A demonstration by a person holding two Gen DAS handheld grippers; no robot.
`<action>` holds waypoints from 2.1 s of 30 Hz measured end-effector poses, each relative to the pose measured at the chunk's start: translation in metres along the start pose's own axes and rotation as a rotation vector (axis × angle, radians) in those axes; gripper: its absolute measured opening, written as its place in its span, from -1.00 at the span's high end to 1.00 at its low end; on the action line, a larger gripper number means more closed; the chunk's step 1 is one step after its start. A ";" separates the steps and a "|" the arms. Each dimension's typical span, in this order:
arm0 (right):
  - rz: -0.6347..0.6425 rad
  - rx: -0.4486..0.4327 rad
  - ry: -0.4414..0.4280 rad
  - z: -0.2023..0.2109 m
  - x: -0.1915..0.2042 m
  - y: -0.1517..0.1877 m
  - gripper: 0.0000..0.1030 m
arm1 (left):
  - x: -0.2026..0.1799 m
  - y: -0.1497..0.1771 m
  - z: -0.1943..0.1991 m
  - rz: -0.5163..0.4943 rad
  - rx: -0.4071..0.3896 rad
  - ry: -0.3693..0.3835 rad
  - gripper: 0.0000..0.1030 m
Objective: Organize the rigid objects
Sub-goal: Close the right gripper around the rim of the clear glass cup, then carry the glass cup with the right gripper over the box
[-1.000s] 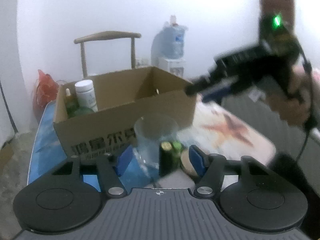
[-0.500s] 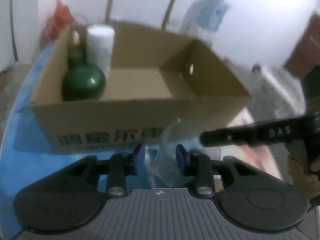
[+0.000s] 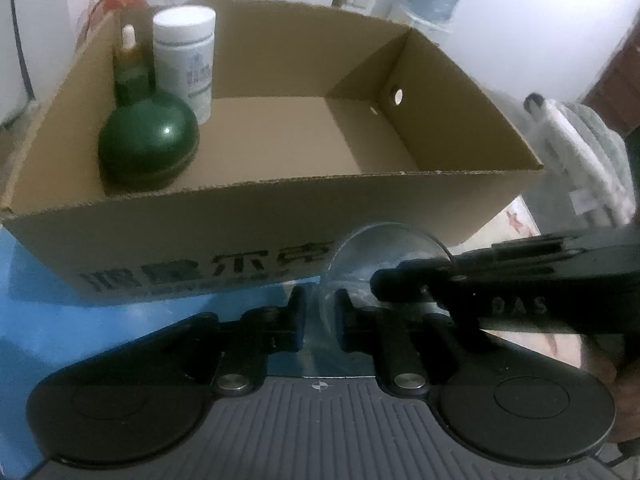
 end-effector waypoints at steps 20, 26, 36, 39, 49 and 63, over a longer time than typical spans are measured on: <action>0.002 -0.084 -0.042 0.048 0.024 -0.008 0.58 | -0.011 -0.030 0.051 -0.014 -0.095 -0.028 0.78; 0.017 -0.133 -0.054 0.076 0.039 -0.011 0.58 | -0.021 -0.042 0.079 -0.049 -0.138 -0.045 0.78; 0.036 -0.185 -0.097 0.109 0.074 -0.052 0.58 | -0.009 -0.092 0.115 -0.080 -0.206 -0.089 0.78; 0.034 -0.171 -0.087 0.098 0.079 -0.075 0.58 | 0.008 -0.112 0.101 -0.080 -0.178 -0.086 0.79; -0.068 0.015 -0.066 -0.022 0.050 -0.143 0.58 | 0.064 -0.137 0.002 -0.068 -0.022 -0.062 0.80; -0.053 0.102 -0.018 -0.091 0.036 -0.154 0.57 | 0.091 -0.137 -0.040 -0.065 0.096 -0.069 0.78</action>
Point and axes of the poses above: each gripper's, at about its wrist camera, not at the fingertips, and z roughly against the way its jaws point, x to its left, y to its underside, the point moved 5 cm from there along -z, roughly the way its jaws point, and after that the axes turned 14 degrees about -z, right-handed, at the moved point
